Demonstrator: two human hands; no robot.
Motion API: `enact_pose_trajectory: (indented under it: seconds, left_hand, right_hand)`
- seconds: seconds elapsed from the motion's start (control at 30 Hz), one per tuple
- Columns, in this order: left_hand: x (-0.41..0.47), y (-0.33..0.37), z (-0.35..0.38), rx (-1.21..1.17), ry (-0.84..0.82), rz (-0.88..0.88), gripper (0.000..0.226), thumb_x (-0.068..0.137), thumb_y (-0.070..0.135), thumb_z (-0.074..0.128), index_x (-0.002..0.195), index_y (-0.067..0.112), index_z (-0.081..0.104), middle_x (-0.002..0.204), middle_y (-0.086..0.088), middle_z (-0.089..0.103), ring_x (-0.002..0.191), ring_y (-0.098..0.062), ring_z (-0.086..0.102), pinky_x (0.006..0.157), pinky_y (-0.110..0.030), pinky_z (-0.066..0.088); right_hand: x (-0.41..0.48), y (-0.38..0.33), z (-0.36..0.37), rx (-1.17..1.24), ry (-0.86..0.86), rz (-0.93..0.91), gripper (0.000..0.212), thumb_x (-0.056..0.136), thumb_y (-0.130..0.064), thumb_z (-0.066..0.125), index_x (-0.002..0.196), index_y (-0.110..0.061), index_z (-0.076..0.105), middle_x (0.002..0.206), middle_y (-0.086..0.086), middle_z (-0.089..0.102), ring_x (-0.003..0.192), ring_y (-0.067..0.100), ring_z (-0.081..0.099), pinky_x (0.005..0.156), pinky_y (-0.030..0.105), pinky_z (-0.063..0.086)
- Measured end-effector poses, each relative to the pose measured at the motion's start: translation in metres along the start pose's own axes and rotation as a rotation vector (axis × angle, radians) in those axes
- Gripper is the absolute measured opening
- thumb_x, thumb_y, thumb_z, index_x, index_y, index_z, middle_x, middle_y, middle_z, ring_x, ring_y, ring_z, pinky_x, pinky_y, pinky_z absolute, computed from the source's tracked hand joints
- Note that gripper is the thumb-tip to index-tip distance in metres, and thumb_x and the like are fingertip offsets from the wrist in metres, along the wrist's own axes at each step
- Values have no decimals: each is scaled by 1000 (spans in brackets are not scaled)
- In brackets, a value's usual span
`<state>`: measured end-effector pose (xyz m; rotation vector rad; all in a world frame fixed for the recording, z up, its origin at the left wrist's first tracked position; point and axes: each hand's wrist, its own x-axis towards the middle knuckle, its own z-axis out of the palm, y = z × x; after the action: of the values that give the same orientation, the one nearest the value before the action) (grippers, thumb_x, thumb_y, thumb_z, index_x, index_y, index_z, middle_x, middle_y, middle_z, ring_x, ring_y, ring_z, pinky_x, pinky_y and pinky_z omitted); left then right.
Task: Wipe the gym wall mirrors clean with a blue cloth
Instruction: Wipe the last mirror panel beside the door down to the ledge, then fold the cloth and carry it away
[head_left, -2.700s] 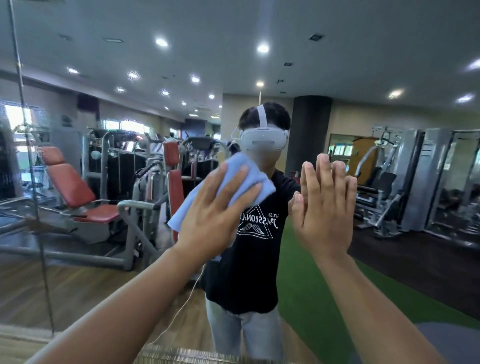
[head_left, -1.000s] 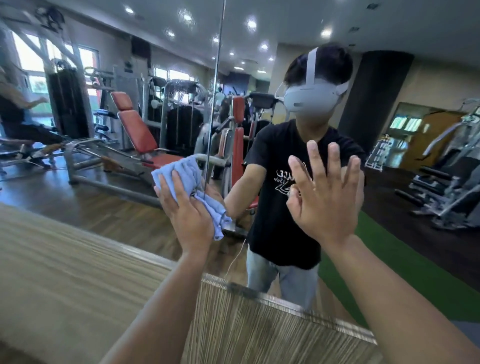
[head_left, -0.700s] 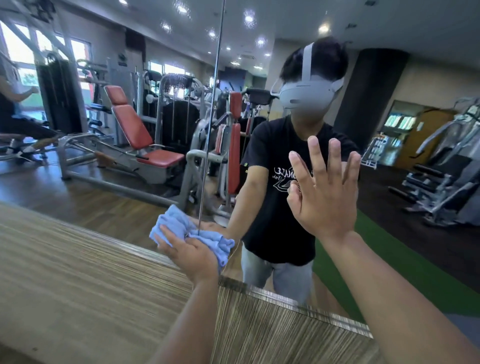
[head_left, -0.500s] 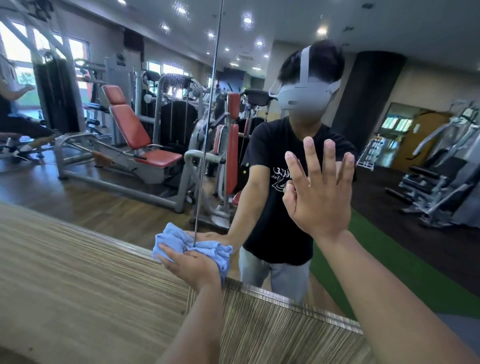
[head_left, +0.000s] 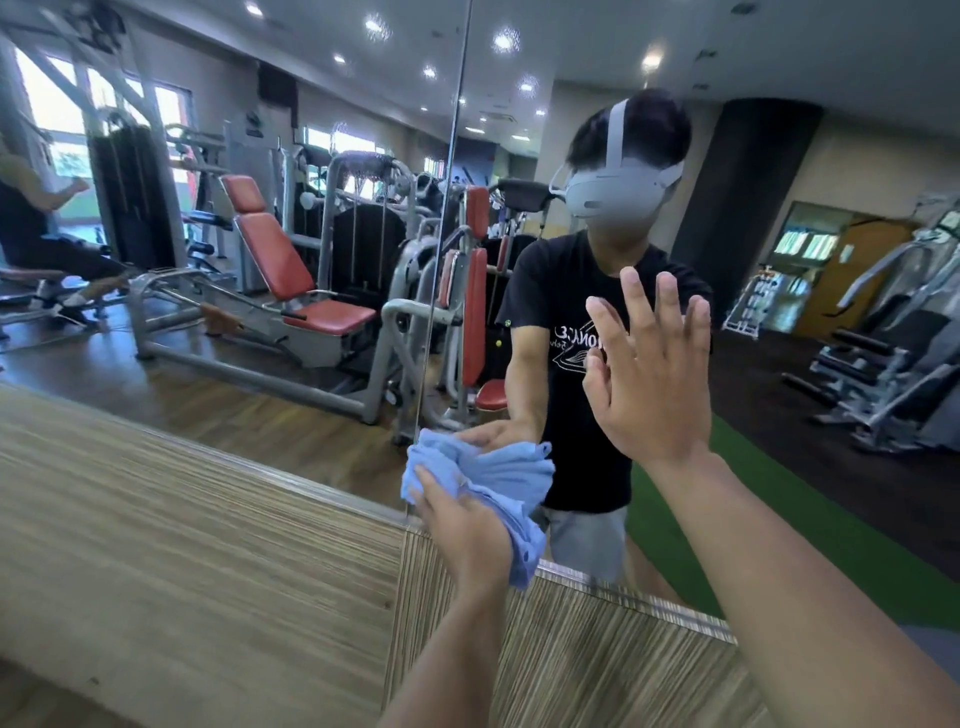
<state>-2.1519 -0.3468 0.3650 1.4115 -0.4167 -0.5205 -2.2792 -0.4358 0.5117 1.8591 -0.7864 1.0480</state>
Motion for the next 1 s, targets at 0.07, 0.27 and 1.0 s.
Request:
enact_pose_trajectory:
  seconds: [0.07,0.27,1.0]
  left_hand:
    - [-8,5,-8,-8,-71,122,58,103,5,40,157,19,27,162,-11,27,149,-29,27,121,-45,26]
    - [-25,25,-34,35,-326,318,57,99,5,50,150,30,41,151,16,42,136,-4,43,110,-29,38]
    - [-106,68,-18,88,-742,329,17,104,26,54,115,29,66,101,10,75,97,-8,70,91,-41,56]
  right_hand:
    - [-6,-8,-9,50,8,26,53,96,-20,57,148,-11,48,162,18,37,153,41,26,126,57,14]
    - [-51,-47,-32,444,-188,206,33,94,-24,55,121,-9,66,122,9,66,116,29,59,101,48,48]
    - [-130,-38,-122,1298,-394,1280,13,98,-25,68,111,-23,67,105,-2,75,93,4,72,82,23,58]
